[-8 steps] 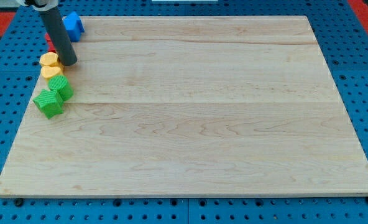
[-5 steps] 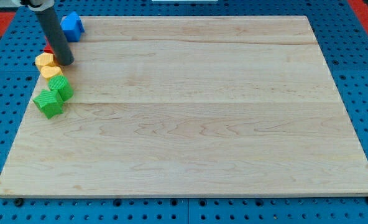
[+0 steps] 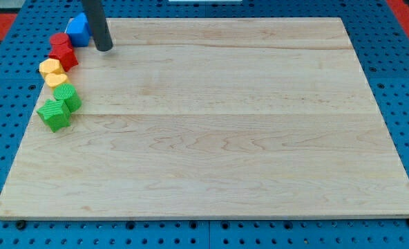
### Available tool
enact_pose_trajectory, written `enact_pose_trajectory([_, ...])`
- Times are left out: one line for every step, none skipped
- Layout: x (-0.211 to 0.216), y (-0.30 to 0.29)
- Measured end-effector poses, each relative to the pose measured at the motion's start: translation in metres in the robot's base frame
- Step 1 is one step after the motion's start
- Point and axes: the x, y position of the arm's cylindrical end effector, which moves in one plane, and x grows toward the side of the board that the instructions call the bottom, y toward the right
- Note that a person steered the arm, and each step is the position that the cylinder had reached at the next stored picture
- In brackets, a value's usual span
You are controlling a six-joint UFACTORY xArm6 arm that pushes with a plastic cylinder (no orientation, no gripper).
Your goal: Push the blue blocks to the top left of the board
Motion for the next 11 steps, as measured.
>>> enact_pose_trajectory([0.000,-0.012])
enact_pose_trajectory([0.000,-0.021])
enact_pose_trajectory([-0.002,-0.021])
enact_pose_trajectory([-0.006,-0.021])
enact_pose_trajectory([-0.011,-0.021])
enact_pose_trajectory([-0.014,-0.021])
enact_pose_trajectory([-0.017,-0.022])
enact_pose_trajectory([-0.022,-0.029])
enact_pose_trajectory([-0.025,-0.036])
enact_pose_trajectory([-0.030,-0.036])
enact_pose_trajectory([-0.038,-0.036])
